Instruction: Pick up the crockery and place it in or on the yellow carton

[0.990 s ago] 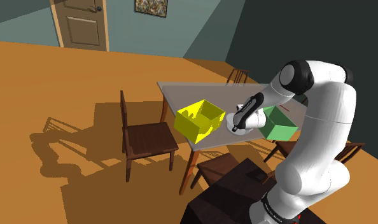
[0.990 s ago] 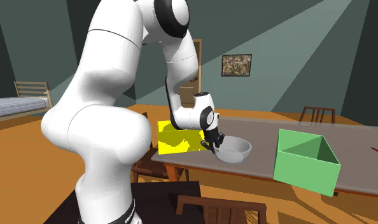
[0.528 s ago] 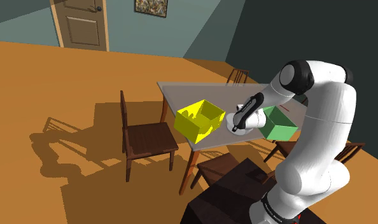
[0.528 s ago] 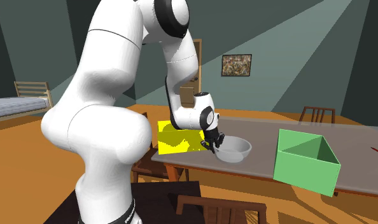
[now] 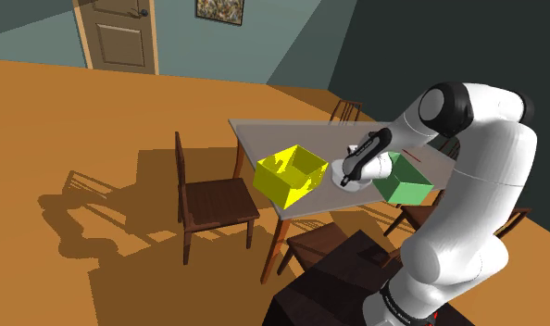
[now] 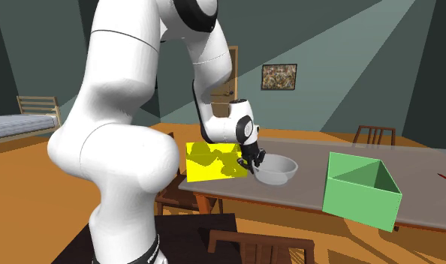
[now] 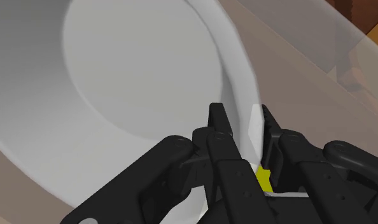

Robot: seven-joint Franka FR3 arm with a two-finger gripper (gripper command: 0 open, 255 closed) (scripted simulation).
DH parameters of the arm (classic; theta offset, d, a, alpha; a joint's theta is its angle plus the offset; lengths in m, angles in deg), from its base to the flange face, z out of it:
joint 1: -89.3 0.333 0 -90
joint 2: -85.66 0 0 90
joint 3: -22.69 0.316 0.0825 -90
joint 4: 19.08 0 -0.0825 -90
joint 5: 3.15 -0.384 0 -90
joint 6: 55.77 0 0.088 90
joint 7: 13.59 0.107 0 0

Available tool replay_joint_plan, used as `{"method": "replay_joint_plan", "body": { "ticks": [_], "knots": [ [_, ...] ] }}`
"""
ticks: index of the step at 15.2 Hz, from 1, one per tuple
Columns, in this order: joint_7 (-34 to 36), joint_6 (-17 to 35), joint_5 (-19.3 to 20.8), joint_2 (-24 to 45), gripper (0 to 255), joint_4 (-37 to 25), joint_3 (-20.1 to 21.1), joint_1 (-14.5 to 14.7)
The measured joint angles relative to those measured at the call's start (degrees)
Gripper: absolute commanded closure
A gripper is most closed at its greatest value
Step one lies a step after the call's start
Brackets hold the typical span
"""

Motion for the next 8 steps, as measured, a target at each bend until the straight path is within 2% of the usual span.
{"method": "replay_joint_plan", "body": {
  "ticks": [8],
  "knots": [
    [0.3,-5.9,1.3,-6.3,255,0.4,-1.3,1.2]
  ]
}}
